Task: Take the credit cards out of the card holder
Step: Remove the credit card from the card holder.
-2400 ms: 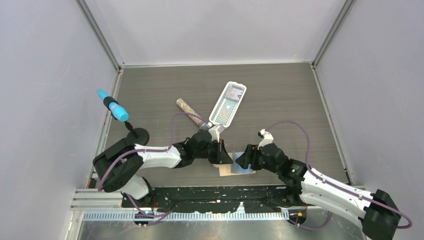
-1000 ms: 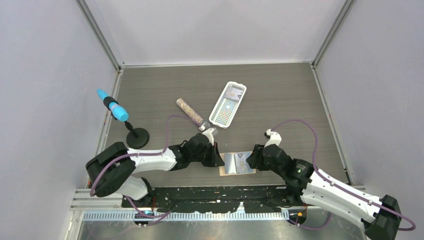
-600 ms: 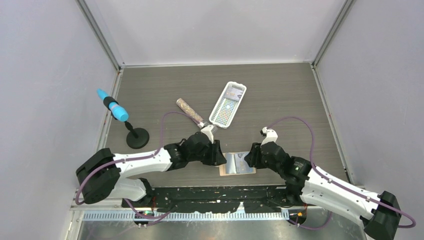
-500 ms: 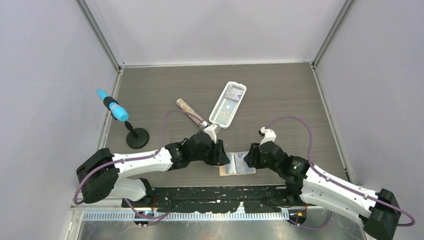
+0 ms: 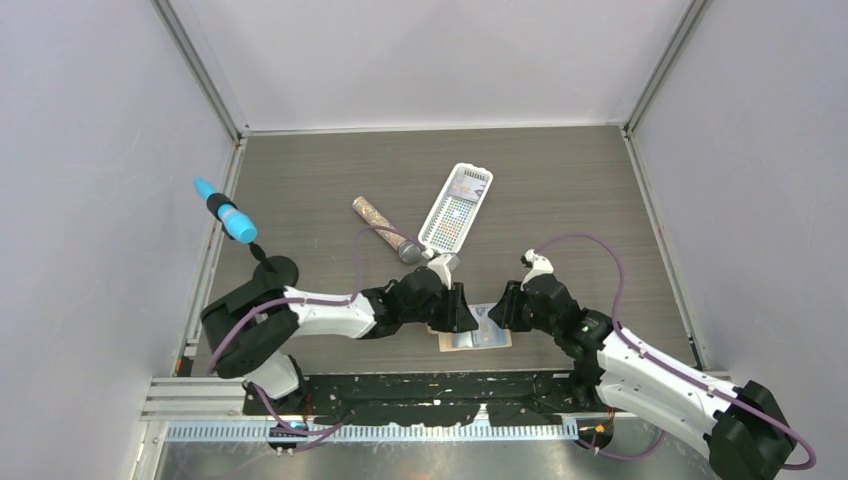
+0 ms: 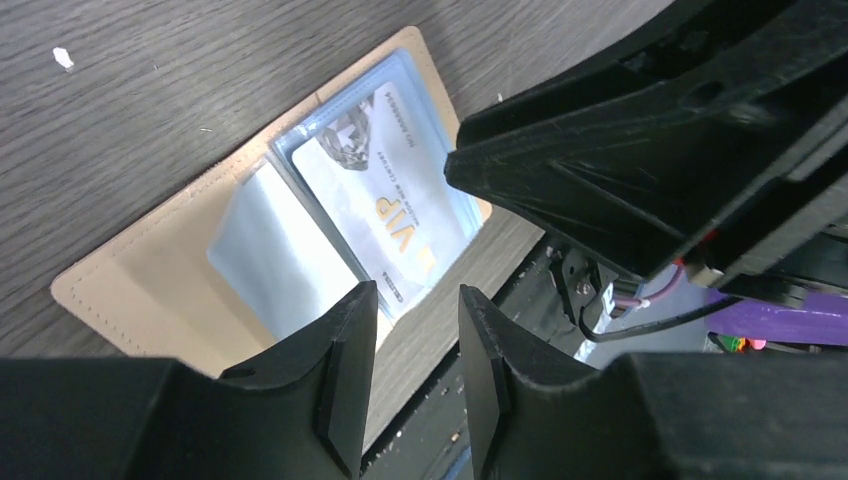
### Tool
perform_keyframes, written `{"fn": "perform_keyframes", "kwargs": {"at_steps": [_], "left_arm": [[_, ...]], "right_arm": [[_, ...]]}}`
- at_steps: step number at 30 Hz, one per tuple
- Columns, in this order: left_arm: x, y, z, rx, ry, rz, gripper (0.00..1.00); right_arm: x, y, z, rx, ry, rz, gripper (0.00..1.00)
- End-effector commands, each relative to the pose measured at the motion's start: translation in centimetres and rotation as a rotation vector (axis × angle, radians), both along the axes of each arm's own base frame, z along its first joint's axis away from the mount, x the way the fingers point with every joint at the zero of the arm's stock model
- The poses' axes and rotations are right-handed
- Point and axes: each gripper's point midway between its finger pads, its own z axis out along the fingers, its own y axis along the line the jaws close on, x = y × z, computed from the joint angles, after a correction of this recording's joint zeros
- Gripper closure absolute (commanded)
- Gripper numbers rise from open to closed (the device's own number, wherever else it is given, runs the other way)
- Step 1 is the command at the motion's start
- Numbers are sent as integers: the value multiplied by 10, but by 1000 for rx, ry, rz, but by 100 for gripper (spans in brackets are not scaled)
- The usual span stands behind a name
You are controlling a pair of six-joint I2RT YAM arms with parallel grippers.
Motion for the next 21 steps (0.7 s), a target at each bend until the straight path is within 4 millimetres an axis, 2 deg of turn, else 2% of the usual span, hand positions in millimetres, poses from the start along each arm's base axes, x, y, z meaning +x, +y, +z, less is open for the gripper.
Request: {"fn": "perform_keyframes", "kwargs": {"at_steps": [1,4,11,21], "left_arm": [[9,-15,1,-78,-22,19,63],[13,-11,-14,-80,-7,50,62],[17,-5,-31,-68,3,76,62],[19,-7,-35,-67,-1,80,61]], "right_arm": [[1,14,6,78,-17,61,67],[1,14,0,82,-4,60,67],[-1,6,-15,51,20,37,68],[-5,0,-26,34,38,22,70]]}}
